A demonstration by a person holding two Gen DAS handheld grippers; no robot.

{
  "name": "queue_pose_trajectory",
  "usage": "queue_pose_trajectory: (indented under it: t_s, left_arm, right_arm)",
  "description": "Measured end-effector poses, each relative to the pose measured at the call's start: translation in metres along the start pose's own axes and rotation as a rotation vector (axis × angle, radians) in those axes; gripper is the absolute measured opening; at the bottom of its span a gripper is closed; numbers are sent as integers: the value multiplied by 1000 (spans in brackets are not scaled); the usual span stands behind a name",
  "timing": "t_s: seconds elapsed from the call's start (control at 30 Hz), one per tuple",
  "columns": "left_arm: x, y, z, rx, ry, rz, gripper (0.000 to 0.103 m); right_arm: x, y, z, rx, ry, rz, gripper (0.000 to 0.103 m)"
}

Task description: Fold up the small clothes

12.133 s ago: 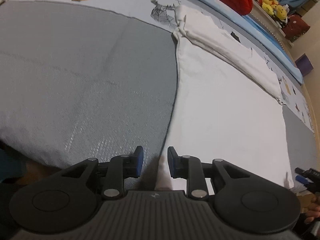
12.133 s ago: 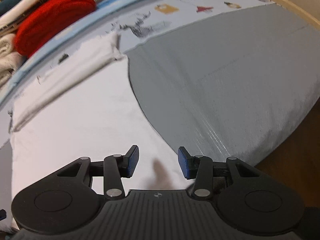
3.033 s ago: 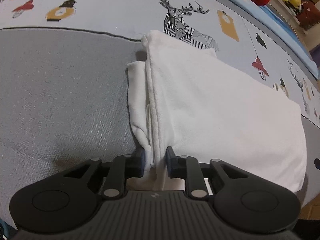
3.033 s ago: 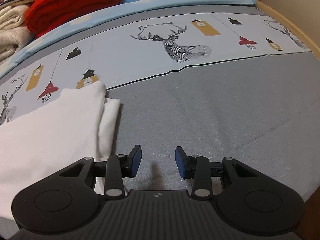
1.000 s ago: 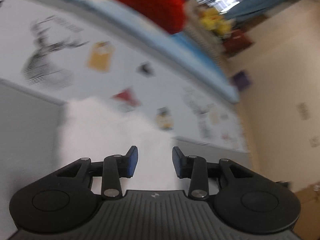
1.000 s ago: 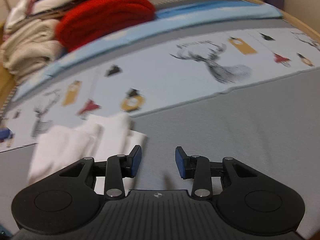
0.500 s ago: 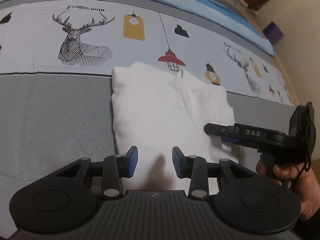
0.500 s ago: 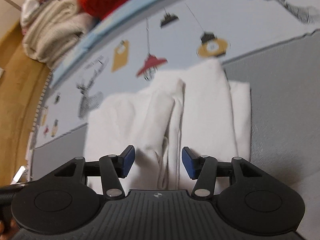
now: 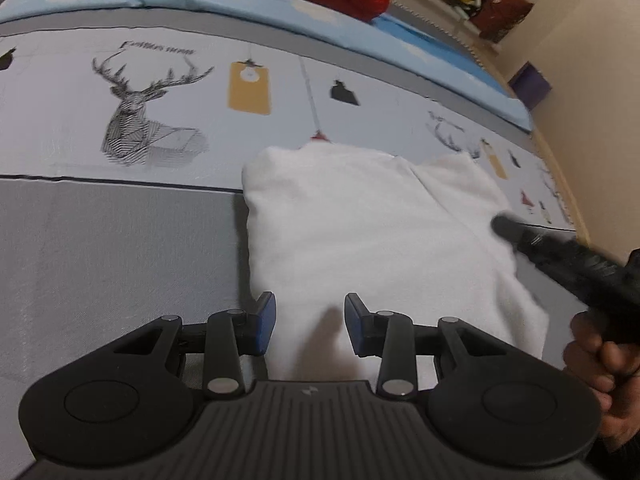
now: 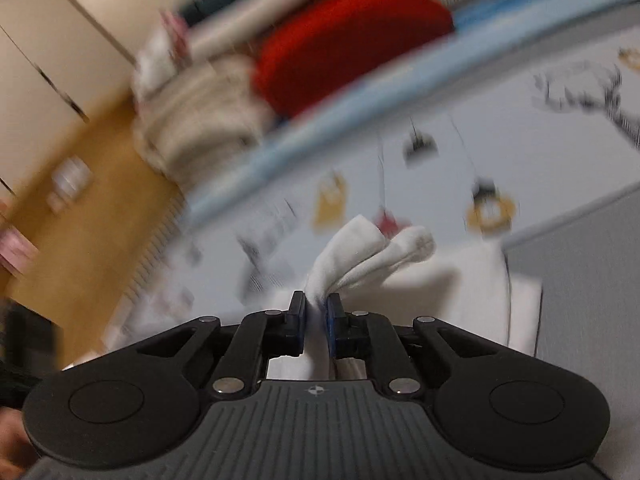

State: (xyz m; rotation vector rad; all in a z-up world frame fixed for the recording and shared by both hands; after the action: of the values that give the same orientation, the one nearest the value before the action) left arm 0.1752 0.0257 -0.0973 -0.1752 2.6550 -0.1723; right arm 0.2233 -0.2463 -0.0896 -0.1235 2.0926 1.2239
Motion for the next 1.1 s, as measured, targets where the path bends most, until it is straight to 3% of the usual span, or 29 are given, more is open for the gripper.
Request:
queue_pose_trajectory:
  t_s: [0.1, 0.13, 0.2, 0.3, 0.37, 0.47, 0.5, 0.53, 0.6, 0.67, 0.7, 0.73, 0.77, 0.8, 0.87, 0.93, 1.03, 1.1]
  left_arm:
    - [2, -9, 2, 3, 8, 22, 41]
    - [3, -11, 4, 1, 12, 24, 41]
    - [5, -15, 5, 7, 17, 24, 41]
    - [6, -22, 6, 11, 20, 38, 41]
    - [8, -23, 10, 0, 33, 42, 41]
    - [10, -20, 18, -33, 65, 43, 41]
    - [12, -19, 21, -45, 79, 44, 41]
    - [13, -18, 24, -49, 88, 45, 41]
    - [14, -19, 27, -44, 98, 45, 41]
    - [16, -23, 30, -40, 104, 55, 41]
    - [17, -25, 31, -43, 107, 60, 41]
    - [18, -26, 32, -48, 109, 64, 41]
    - [19, -27, 33, -52, 110, 68, 41]
    - [19, -28, 34, -51, 112, 70, 41]
    - [22, -30, 37, -51, 121, 80, 42]
    - [32, -33, 50, -100, 171, 151, 44]
    - [53, -39, 71, -211, 235, 313, 49]
    - [53, -42, 69, -203, 222, 328, 48]
  right_arm:
    - [10, -37, -3, 226, 122, 11, 10]
    - [16, -53, -6, 320, 156, 36, 5]
    - [11, -66, -18, 399, 110, 57, 0]
    - [-1, -66, -33, 362, 30, 69, 0]
    - [4, -67, -35, 357, 64, 80, 0]
    - [12, -66, -30, 268, 125, 133, 4]
    - [14, -62, -27, 236, 143, 132, 13]
    - [18, -60, -24, 220, 167, 123, 37]
    - [26, -55, -22, 241, 227, 96, 56]
    - [41, -60, -15, 275, 326, 88, 52]
    - [48, -61, -13, 279, 372, 93, 42]
    - [52, -60, -11, 269, 395, 91, 25]
    - [50, -56, -12, 269, 391, 69, 22]
    - [46, -50, -14, 249, 372, 47, 12]
    - [33, -46, -26, 181, 298, 85, 9]
    - [26, -53, -40, 177, 256, 144, 9]
    - [44, -75, -33, 298, 366, 150, 10]
    - [47, -71, -28, 314, 398, 89, 11]
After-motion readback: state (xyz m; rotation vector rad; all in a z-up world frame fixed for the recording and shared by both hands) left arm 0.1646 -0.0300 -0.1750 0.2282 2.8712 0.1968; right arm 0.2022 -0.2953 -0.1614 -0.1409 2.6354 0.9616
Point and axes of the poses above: each gripper's, at about its wrist camera, not at the fingertips, and z roughly the way its jaws point, y to its left, x to its underside, the point moved 6 cm from there along z, roughly the way its jaws point, and after that the axes turned 15 degrees about -x, right-handed, at the moved point
